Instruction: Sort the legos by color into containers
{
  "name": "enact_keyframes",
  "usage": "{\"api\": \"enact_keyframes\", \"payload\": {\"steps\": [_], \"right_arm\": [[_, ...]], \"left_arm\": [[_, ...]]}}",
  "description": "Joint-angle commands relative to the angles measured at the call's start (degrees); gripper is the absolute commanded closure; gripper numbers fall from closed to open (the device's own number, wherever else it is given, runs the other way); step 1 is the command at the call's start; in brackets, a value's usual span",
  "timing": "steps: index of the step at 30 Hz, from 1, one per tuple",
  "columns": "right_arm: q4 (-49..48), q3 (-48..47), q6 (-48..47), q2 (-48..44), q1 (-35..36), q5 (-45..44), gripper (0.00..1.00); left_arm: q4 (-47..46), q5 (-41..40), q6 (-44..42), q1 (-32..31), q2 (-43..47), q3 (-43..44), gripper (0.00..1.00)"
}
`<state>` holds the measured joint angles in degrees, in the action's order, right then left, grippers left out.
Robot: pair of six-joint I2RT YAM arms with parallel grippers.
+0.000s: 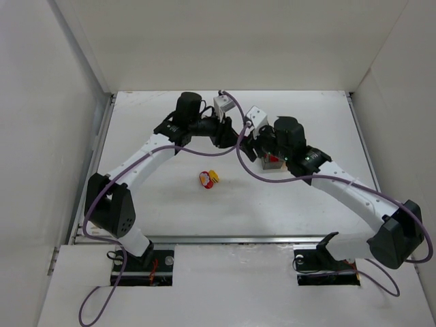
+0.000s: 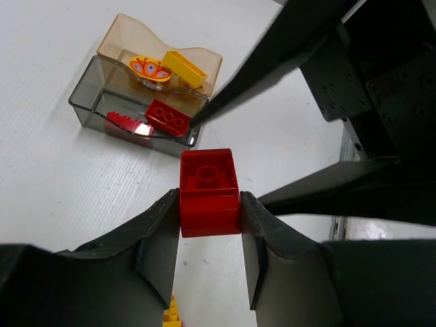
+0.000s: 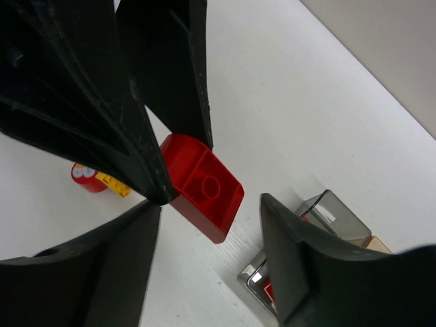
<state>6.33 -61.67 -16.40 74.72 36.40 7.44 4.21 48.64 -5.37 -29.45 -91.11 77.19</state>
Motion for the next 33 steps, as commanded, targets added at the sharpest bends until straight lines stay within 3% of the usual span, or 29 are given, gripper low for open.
{"api": "enact_keyframes", "payload": {"steps": [1, 3, 13, 16, 21, 27, 29, 33], "right_arm": [[-5.88, 0.05, -0.82, -0.97, -0.1, -2.42, 0.3], [-7.02, 0.93, -0.82, -2.11, -0.1, -3.75, 0.21], [-9.23, 3.65, -0.82, -6.68, -0.1, -6.04, 0.21], [-9.23, 6.55, 0.75, -10.11, -3.07, 3.23, 0.13], [-7.13, 8.58, 5.76, -10.74, -12.13, 19.95, 0.09], [-6.42, 3.85, 21.48, -3.72, -24.25, 41.99, 0.06], [-6.42, -0.89, 29.01, 1.36, -24.89, 45.54, 0.06], [-6.42, -7.93, 35.47, 8.86, -25.42, 55.91, 0.07]], "left_arm": [[-1.04, 4.17, 1.32, -0.78, 2.25, 3.94, 1.0], [-0.43, 5.58, 1.32, -0.78, 2.25, 3.94, 1.0], [0.8, 9.54, 0.53, -0.17, 2.25, 5.78, 1.0], [0.19, 7.53, -0.16, -0.17, 2.25, 5.78, 1.0], [3.43, 1.64, -6.57, -0.17, 2.25, 7.01, 1.0], [6.07, -6.27, -20.34, -0.17, 2.78, 7.63, 1.0], [7.91, -8.29, -25.54, -0.17, 3.3, 7.63, 1.0], [9.33, -11.72, -37.68, -0.69, 4.97, 5.89, 1.0]]}}
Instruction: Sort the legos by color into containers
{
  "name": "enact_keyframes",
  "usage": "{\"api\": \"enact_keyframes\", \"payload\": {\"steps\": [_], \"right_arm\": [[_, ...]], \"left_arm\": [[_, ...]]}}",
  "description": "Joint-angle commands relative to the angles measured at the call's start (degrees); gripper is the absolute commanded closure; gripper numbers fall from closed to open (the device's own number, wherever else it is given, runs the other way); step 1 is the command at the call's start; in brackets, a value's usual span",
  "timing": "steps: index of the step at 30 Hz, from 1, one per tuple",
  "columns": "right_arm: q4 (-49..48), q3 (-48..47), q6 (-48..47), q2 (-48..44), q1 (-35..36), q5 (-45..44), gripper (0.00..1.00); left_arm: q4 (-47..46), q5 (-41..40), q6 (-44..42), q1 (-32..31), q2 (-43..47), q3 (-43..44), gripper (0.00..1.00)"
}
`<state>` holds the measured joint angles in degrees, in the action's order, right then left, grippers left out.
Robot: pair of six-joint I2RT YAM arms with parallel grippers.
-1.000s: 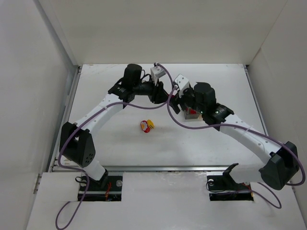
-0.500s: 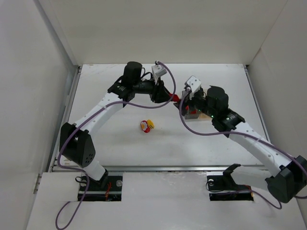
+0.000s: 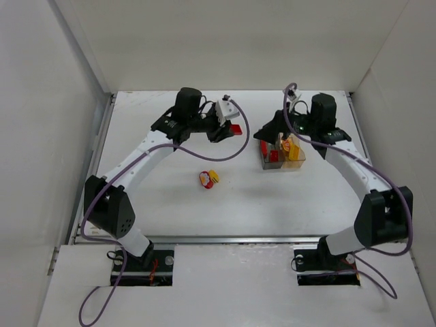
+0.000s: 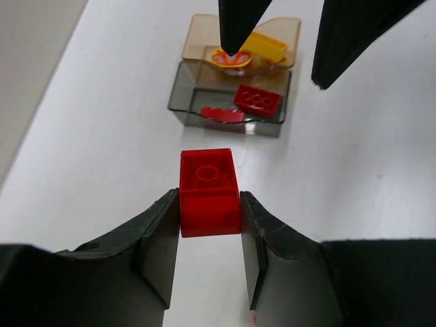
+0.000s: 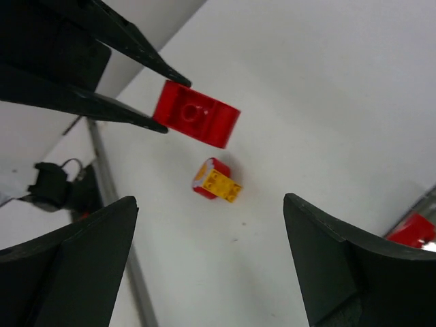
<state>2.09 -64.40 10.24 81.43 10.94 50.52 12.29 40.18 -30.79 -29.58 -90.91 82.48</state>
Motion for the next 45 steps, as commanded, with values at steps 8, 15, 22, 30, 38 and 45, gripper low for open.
{"api": "enact_keyframes", "payload": {"steps": [8, 15, 22, 30, 38, 45], "right_arm": [[-2.18, -9.43, 11.82, 5.23, 0.57, 17.93, 0.07], [-2.18, -10.66, 9.62, 5.23, 3.47, 19.52, 0.06], [-2.18, -13.03, 8.31, 5.85, 4.09, 22.07, 0.06], [-2.18, -14.17, 9.54, 5.23, 4.62, 22.78, 0.17], [-2.18, -14.7, 10.15, 4.7, 4.62, 22.78, 0.48], [-2.18, -14.7, 10.68, 4.18, 4.62, 22.78, 0.87]], "left_arm": [[-14.3, 1.38, -24.59, -2.23, 16.29, -13.72, 1.0], [-17.47, 9.03, -21.96, -2.23, 18.84, -14.27, 1.0], [-20.73, 9.56, -20.54, -4.69, 18.84, -14.89, 1.0], [-22.93, 9.56, -19.4, -6.54, 18.84, -14.89, 1.0], [-21.26, 9.03, -19.4, -7.07, 18.32, -14.89, 1.0], [-20.73, 9.03, -18.88, -7.59, 18.32, -14.89, 1.0]]}}
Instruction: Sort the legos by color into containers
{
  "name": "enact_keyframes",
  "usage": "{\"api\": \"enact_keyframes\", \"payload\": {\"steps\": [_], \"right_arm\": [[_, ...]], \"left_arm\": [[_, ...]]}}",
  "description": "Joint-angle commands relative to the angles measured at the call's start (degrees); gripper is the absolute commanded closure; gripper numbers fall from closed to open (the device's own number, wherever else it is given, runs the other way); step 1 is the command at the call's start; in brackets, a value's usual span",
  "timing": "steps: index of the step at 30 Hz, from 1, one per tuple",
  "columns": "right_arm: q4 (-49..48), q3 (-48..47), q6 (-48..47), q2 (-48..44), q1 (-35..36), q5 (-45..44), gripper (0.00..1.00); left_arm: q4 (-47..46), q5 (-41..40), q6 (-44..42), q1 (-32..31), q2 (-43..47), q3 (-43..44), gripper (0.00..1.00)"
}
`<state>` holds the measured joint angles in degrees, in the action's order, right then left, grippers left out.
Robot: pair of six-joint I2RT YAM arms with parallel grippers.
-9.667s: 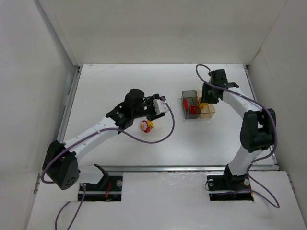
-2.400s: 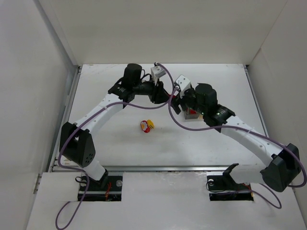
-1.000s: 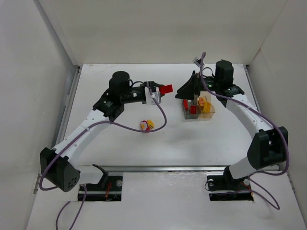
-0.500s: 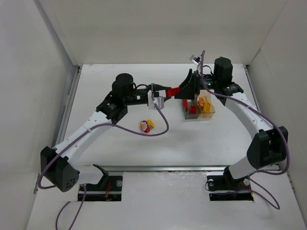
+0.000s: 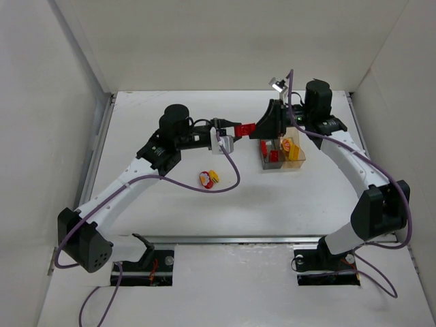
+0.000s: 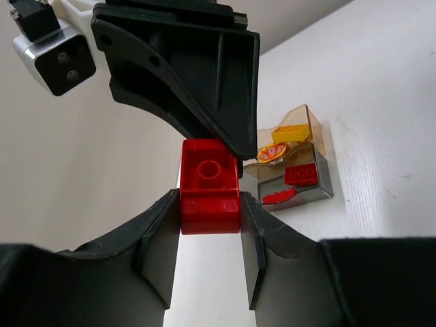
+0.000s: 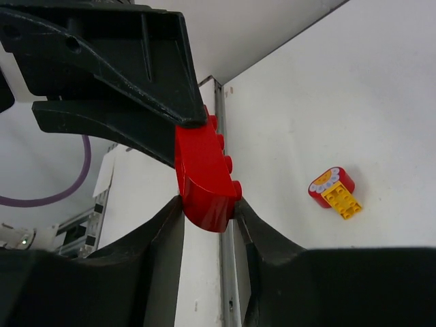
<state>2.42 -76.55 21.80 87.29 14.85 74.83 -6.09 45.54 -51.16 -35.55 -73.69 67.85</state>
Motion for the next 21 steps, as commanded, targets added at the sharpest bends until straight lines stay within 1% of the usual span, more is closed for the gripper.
{"api": "enact_keyframes", "payload": {"steps": [1, 2, 6, 7, 8, 9, 10, 11, 13, 15, 17, 19, 20, 21], "right_arm": [[-2.5, -2.55, -0.88, -1.68, 0.7, -2.05, 0.97], [-2.5, -1.94, -0.88, -1.68, 0.7, -3.01, 1.0], [-2.5, -1.93, 0.25, -2.21, 0.7, -4.43, 1.0], [-2.5, -1.93, 0.26, -2.21, 0.7, -4.43, 0.91], [-2.5, -1.93, 0.26, -1.51, 0.7, -3.9, 0.55], [-2.5, -2.45, 0.78, -1.5, 0.7, -3.38, 0.45], [-2.5, -2.46, 0.79, -0.9, 0.7, -3.37, 0.38], [-2.5, -2.46, 0.79, -0.89, 0.18, -3.37, 0.28], [-2.5, -2.99, 0.79, -0.37, 0.18, -3.37, 0.23], [-2.5, -3.69, 0.79, -0.36, 0.18, -3.37, 0.21], [-2.5, -5.18, 0.79, 0.17, 0.18, -3.37, 0.23], [-2.5, -5.71, 0.79, 0.17, 0.18, -3.37, 0.34], [-2.5, -5.71, 0.79, 0.17, 0.18, -3.37, 0.42], [-2.5, -5.71, 0.79, 0.17, 0.18, -3.37, 0.53]], "left_arm": [[-2.35, 3.68, 1.5, -1.63, 1.09, -0.79, 1.0], [-2.35, 3.68, 1.5, -1.63, 1.09, -0.79, 1.0], [-1.83, 3.15, 1.5, -1.63, 1.09, -0.79, 1.0], [-1.82, 3.15, 1.5, -1.63, 1.09, -0.79, 1.0], [-1.82, 3.15, 1.5, -1.63, 1.09, -0.79, 1.0], [-2.43, 3.15, 1.5, -1.63, 1.09, -0.79, 1.0], [-2.44, 3.15, 1.5, -1.63, 1.09, -0.79, 1.0], [-2.44, 3.15, 1.5, -1.63, 1.09, -0.79, 1.0], [-2.97, 3.68, 1.5, -1.63, 1.09, -0.79, 1.0], [-2.97, 4.2, 2.02, -1.63, 1.09, -1.32, 1.0], [-3.58, 4.21, 2.03, -1.63, 1.09, -1.32, 1.0], [-4.1, 4.21, 2.03, -1.63, 1.09, -1.32, 1.0], [-4.11, 4.21, 2.03, -1.63, 1.09, -1.32, 1.0], [-4.11, 4.21, 2.03, -1.63, 1.09, -1.32, 1.0]]}}
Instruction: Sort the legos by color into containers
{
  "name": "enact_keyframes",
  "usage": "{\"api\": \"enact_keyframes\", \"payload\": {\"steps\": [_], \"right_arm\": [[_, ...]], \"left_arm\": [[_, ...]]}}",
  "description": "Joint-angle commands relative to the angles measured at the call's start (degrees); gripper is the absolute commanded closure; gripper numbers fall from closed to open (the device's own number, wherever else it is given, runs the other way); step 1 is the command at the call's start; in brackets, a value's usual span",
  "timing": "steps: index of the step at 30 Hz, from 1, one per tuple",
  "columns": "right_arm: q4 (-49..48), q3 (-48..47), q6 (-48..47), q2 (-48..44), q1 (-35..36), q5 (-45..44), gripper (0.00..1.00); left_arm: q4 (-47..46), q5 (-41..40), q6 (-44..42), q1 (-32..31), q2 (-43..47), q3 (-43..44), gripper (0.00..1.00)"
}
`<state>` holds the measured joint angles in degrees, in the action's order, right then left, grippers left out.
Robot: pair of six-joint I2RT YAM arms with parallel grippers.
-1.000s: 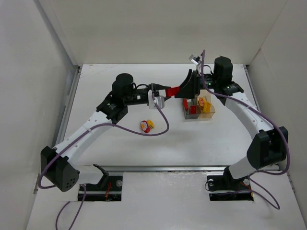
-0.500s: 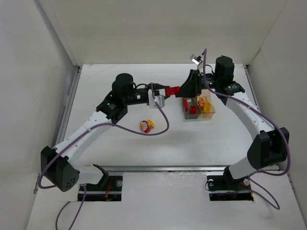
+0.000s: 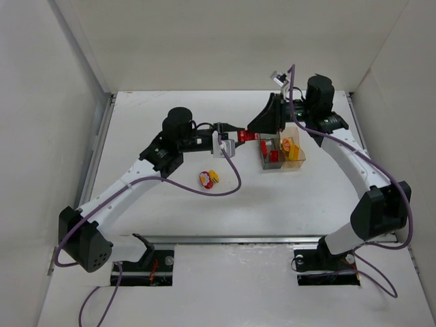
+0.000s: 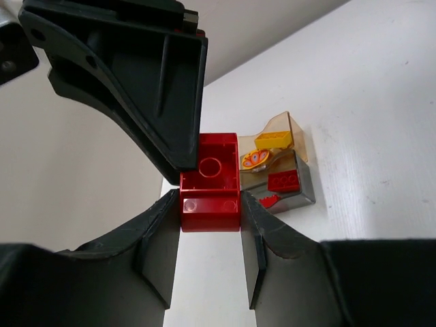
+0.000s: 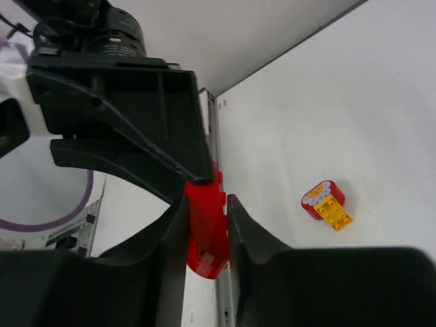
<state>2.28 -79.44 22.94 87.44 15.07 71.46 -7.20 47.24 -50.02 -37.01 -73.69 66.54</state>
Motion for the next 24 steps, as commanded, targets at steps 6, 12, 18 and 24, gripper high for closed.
{"api": "enact_keyframes", "payload": {"steps": [6, 12, 18, 24], "right_arm": [[-2.37, -1.69, -0.35, 0.01, -0.04, 2.45, 0.47], [-2.37, 0.6, -0.35, 0.01, -0.57, 2.45, 0.23], [-2.37, 1.13, -0.35, 0.53, -0.57, 2.45, 0.29], [-2.37, 0.51, -0.35, 0.54, -0.57, 2.46, 1.0]], "left_arm": [[-4.92, -0.39, 1.42, -0.16, 1.09, -0.54, 1.0], [-5.45, -1.01, 1.42, -0.16, 1.62, -1.06, 1.0], [-5.98, -2.59, 0.89, -0.16, 1.62, -1.06, 1.0], [-5.46, -2.6, 0.89, -0.16, 1.62, -1.59, 1.0]]}}
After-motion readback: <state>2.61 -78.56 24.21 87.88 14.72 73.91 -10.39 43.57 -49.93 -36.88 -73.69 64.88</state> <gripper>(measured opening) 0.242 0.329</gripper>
